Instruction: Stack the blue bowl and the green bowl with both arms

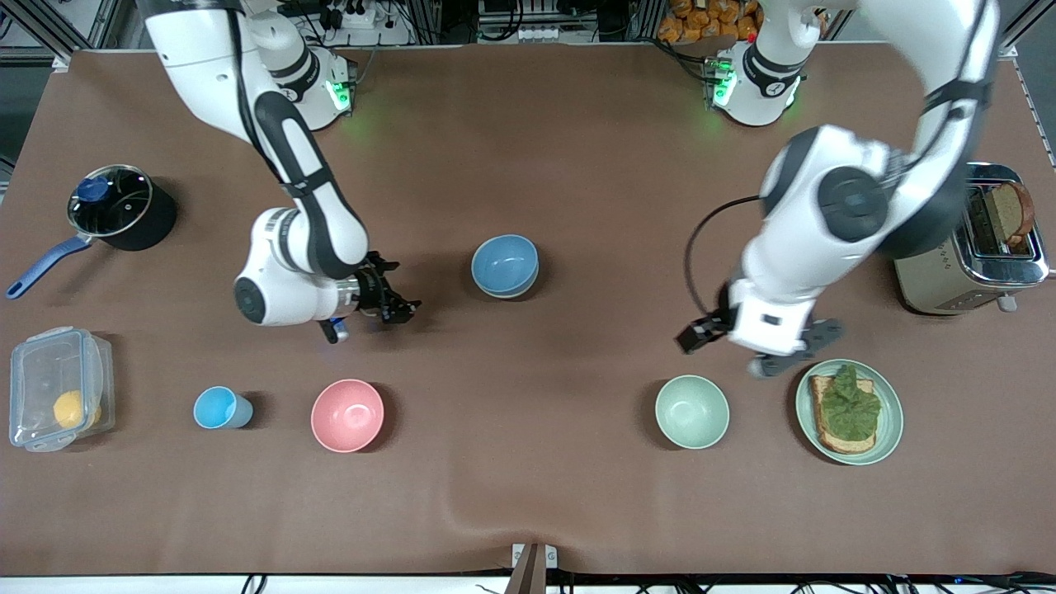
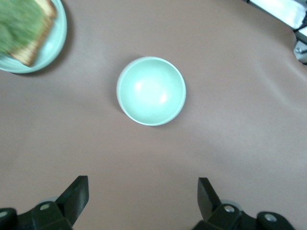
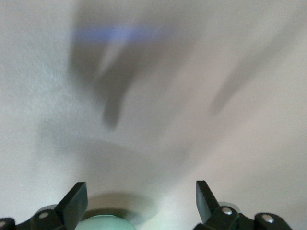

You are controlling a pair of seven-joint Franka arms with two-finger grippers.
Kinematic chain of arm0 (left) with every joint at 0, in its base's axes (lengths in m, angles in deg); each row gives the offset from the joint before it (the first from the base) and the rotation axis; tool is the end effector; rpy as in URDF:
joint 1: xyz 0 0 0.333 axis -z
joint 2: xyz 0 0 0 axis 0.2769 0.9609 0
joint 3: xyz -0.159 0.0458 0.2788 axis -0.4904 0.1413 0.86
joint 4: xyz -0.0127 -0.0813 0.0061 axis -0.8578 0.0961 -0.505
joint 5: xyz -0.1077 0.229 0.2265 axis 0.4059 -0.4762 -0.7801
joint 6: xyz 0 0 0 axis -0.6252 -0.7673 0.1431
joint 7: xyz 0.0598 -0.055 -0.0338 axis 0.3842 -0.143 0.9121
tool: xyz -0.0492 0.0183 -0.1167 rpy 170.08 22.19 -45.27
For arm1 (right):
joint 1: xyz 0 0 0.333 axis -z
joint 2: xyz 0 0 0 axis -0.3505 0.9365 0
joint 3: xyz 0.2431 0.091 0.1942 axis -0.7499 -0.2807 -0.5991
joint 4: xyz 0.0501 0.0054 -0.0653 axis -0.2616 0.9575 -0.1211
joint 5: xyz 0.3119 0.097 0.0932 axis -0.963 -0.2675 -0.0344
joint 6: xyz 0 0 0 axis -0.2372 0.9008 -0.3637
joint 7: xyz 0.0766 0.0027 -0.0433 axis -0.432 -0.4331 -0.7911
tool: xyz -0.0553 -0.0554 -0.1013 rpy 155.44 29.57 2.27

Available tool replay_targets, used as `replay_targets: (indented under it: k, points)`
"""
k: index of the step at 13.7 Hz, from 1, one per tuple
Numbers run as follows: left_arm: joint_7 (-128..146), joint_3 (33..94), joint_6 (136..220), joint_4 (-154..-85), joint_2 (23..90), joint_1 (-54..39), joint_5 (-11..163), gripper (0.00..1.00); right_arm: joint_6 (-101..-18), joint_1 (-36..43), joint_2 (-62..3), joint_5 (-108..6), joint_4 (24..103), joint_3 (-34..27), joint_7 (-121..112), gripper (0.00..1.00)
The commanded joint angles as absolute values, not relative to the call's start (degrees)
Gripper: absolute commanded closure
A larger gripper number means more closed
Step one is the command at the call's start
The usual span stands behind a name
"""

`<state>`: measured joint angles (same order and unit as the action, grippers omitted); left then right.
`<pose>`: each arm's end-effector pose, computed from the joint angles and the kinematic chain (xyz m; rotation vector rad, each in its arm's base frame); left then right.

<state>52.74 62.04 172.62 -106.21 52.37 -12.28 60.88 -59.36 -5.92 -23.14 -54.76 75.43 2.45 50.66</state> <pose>0.5940 -0.2124 0.4735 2.9828 0.7017 0.0999 0.5119 0.1965 0.2284 -2.4615 1.4327 0.8509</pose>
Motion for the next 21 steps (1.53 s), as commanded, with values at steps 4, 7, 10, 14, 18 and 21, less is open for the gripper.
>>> replay_targets:
  k: [4,7,10,14,18,21]
  points:
    - [35.9,61.2,162.2,-107.0,43.6,-17.9,61.8,0.00,-51.9,-1.0,-23.9,-47.7,73.6,4.0,40.7,0.00]
    - [28.3,61.2,156.5,-110.0,37.7,-21.5,64.9,0.00,-48.4,5.6,-24.0,-45.5,73.6,4.1,28.2,0.00]
    - [24.6,61.8,156.1,-114.9,32.4,-22.7,65.0,0.00,-47.9,12.2,-25.2,-35.6,73.2,3.5,23.3,0.00]
    - [17.2,74.7,151.4,-114.6,30.5,-13.0,65.6,0.00,-47.6,18.0,-30.8,-24.2,72.7,-0.2,19.9,0.00]
    - [10.1,78.6,150.6,-113.9,28.1,-13.3,69.1,0.00,-44.3,21.9,-37.8,-18.1,70.7,-5.9,19.6,0.00]
    - [10.4,78.3,149.2,-110.2,29.0,-13.0,68.2,0.00,-43.9,27.1,-43.8,-16.0,70.5,-13.0,15.4,0.00]
